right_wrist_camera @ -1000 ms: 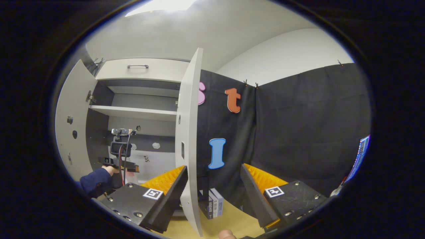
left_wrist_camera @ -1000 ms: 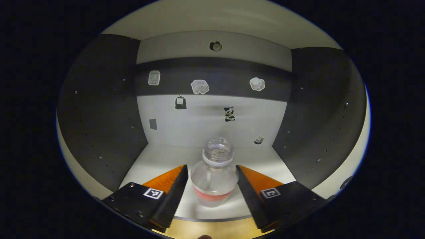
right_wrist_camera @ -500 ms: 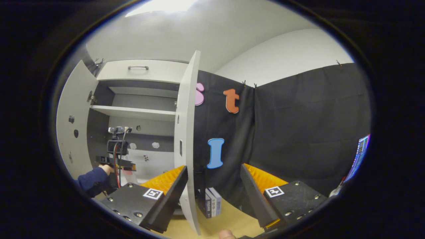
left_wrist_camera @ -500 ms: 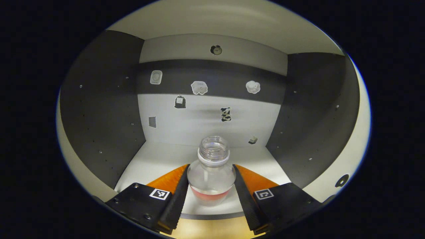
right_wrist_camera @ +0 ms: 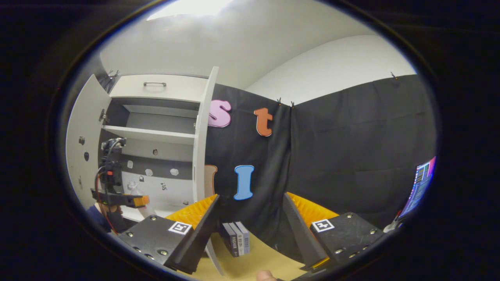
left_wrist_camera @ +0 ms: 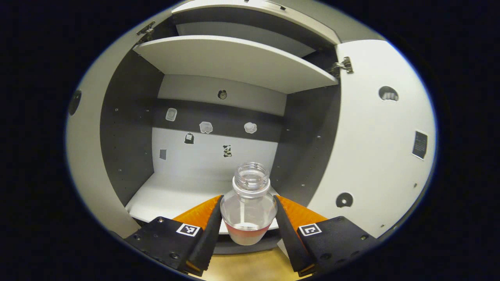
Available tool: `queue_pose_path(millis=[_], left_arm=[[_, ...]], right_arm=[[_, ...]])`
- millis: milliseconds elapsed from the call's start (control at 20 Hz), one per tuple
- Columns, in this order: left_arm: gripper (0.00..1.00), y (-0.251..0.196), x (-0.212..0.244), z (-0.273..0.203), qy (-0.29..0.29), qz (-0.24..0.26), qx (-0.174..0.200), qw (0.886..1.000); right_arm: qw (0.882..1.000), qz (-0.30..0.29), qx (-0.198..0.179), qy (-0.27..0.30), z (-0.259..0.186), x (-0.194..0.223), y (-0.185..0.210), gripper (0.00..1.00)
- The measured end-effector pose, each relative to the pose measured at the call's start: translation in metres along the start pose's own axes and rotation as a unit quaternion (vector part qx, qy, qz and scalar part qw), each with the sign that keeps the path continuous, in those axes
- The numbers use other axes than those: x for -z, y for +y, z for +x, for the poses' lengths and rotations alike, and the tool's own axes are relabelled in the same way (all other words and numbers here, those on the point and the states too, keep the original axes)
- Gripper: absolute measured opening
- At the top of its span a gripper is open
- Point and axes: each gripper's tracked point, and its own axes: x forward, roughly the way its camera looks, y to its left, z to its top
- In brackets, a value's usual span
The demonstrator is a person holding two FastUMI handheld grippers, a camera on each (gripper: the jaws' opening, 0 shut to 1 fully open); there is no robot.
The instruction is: Grasp the bottle in the cabinet with the left hand and place it on the coaster, then close the right door with the right hand and the left door with the left hand.
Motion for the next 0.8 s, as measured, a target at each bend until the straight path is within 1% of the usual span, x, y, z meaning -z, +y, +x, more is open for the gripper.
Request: queue_pose_path(millis=[100, 300, 350, 400, 450, 500, 550, 650, 700, 800], left_arm=[[0.77, -0.002, 0.017, -0.019, 0.001, 0.005, 0.004, 1.0], [0.77, 0.005, 0.063, -0.049, 0.019, 0.008, -0.005, 1.0], [0.77, 0.006, 0.075, -0.054, 0.028, 0.005, -0.005, 1.0], [0.77, 0.009, 0.091, -0.06, 0.04, 0.002, -0.007, 0.999], [0.77, 0.014, 0.106, -0.066, 0.054, -0.001, -0.013, 0.998], [0.77, 0.019, 0.119, -0.069, 0.062, -0.001, -0.018, 0.998], [0.77, 0.024, 0.132, -0.073, 0.072, -0.002, -0.024, 0.997], [0.77, 0.034, 0.162, -0.08, 0.096, -0.006, -0.037, 0.995], [0.77, 0.038, 0.178, -0.085, 0.11, -0.011, -0.043, 0.993], [0.77, 0.045, 0.203, -0.091, 0.131, -0.018, -0.051, 0.99]], right_arm=[[1.0, -0.003, -0.001, -0.006, 0.004, -0.003, -0.007, 0.96], [1.0, -0.012, -0.009, -0.012, 0.014, -0.004, -0.011, 0.96], [1.0, -0.014, -0.01, -0.014, 0.017, -0.005, -0.012, 0.93], [1.0, -0.014, -0.011, -0.017, 0.017, -0.007, -0.012, 0.96], [1.0, -0.015, -0.013, -0.019, 0.019, -0.007, -0.013, 0.96], [1.0, -0.017, -0.014, -0.021, 0.02, -0.009, -0.013, 0.93], [0.999, -0.019, -0.014, -0.023, 0.022, -0.008, -0.014, 0.96], [0.999, -0.021, -0.014, -0.025, 0.024, -0.01, -0.014, 0.96], [0.999, -0.022, -0.015, -0.024, 0.025, -0.01, -0.013, 0.94], [0.999, -0.021, -0.016, -0.026, 0.024, -0.011, -0.014, 0.93]])
